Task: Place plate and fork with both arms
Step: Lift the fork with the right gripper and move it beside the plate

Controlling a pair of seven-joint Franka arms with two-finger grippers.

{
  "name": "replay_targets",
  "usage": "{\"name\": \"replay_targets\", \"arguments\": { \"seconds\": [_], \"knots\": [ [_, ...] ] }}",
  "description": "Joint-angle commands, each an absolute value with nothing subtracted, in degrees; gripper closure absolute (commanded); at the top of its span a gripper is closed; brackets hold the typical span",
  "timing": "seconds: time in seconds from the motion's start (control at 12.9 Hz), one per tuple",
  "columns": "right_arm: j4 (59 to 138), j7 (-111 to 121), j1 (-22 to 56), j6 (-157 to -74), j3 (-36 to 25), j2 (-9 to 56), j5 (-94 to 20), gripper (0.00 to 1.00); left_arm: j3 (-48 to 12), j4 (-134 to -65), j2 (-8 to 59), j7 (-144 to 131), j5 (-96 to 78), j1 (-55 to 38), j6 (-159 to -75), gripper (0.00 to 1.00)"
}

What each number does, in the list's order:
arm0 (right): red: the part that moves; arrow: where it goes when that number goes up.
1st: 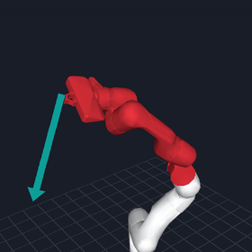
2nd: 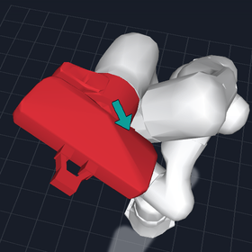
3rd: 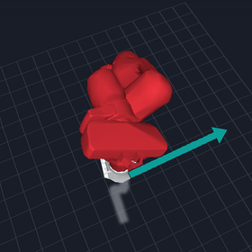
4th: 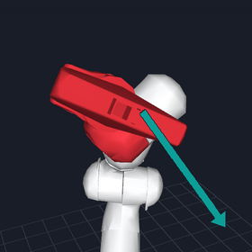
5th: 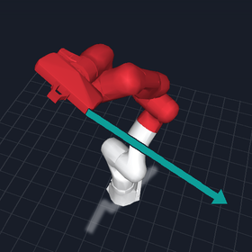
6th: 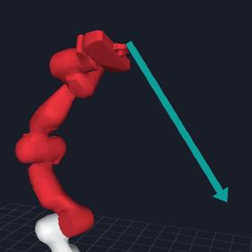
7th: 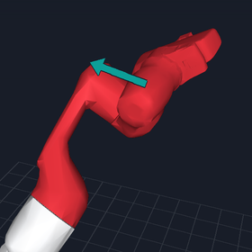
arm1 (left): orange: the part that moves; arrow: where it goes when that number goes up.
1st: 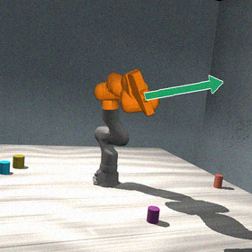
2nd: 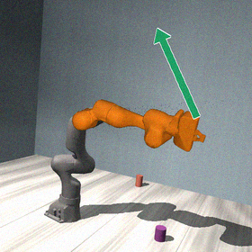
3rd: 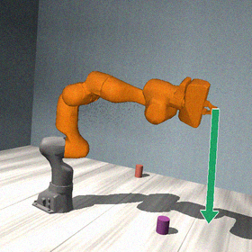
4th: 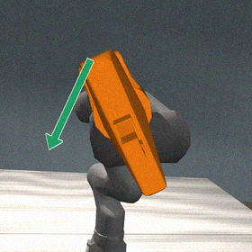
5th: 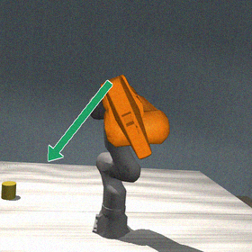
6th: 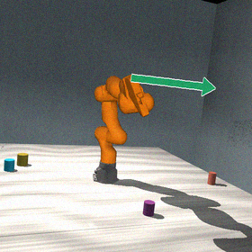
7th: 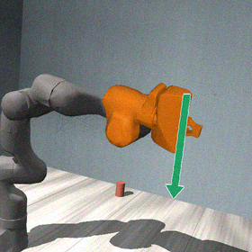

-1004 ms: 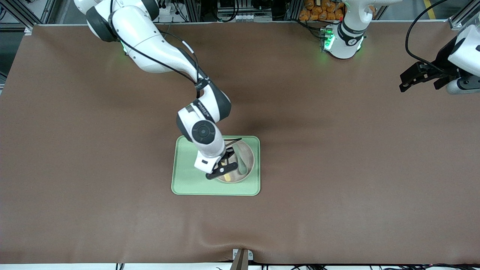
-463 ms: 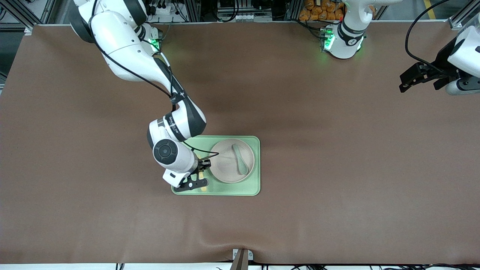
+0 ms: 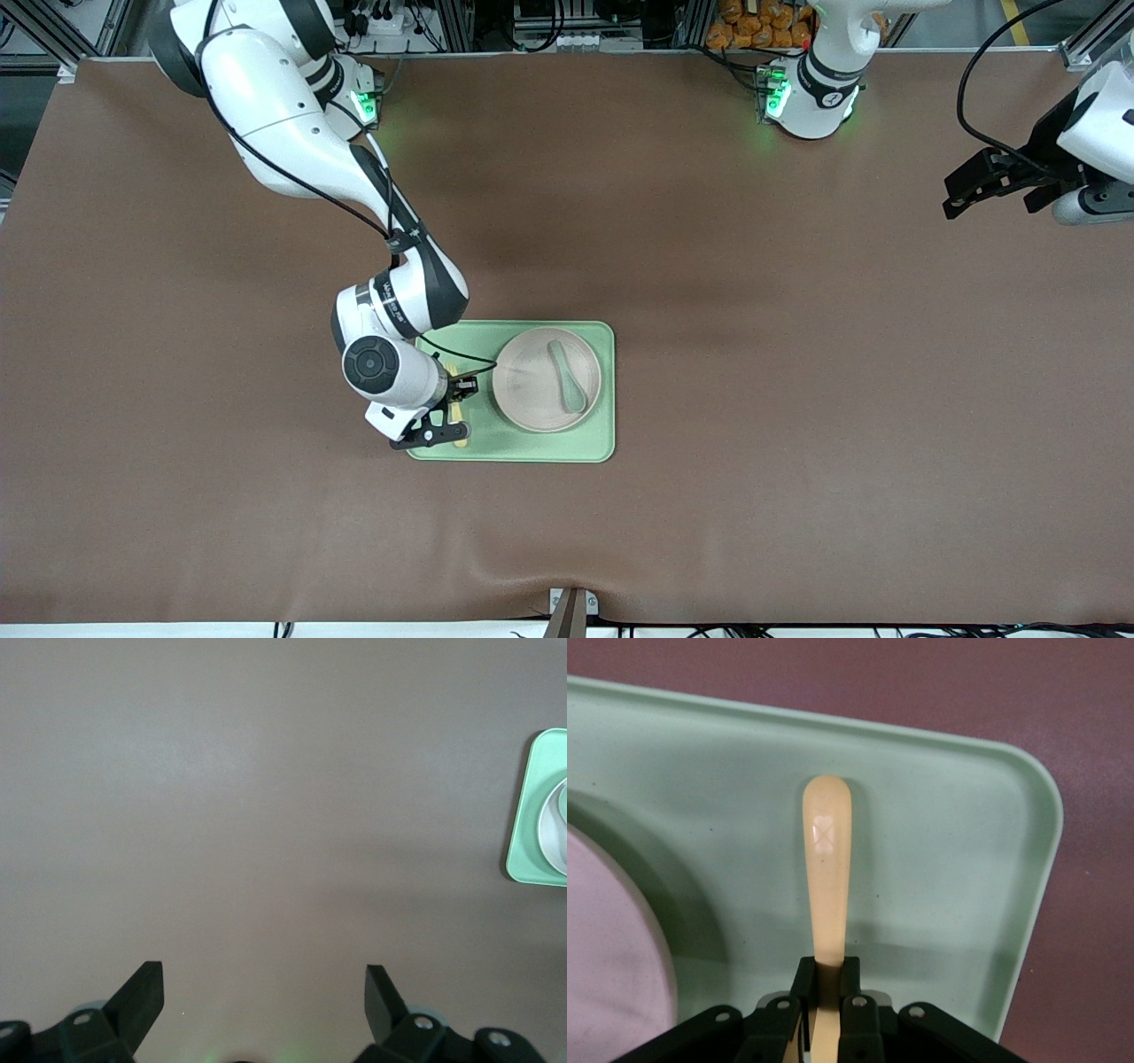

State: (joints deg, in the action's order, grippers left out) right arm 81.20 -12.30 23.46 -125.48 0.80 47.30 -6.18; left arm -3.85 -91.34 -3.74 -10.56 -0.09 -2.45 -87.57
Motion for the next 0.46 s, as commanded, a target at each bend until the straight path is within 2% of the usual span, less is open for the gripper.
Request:
{"name": "replay_targets", "arguments": {
  "seconds": [0.0,0.08,0.15,0.23,0.39],
  "knots": [
    [86.31,-16.68,23.82,-128.05,1.23,44.29,-6.94,0.81,-4.31,-89.47,-2.90,-9.76,1.14,-2.11,-86.75,0.00],
    [86.31,-18.18,23.82,-128.06,1.23,44.38,-6.94,0.43,-4.31,-89.47,-2.90,-9.76,1.14,-2.11,-86.75,0.00],
    [86.13,-20.37,23.73,-127.45,1.32,44.21,-6.94,0.16,-4.31,-89.47,-2.90,-9.76,1.14,-2.11,-86.75,0.00],
    [85.70,-21.70,23.73,-127.35,1.32,44.03,-6.94,0.00,-4.31,-89.47,-2.90,-9.84,1.14,-2.11,-86.75,0.00],
    [83.51,-21.36,23.82,-126.66,1.32,43.51,-6.77,0.00,-4.31,-89.39,-2.90,-9.93,1.14,-2.11,-86.66,0.00]
  ]
}}
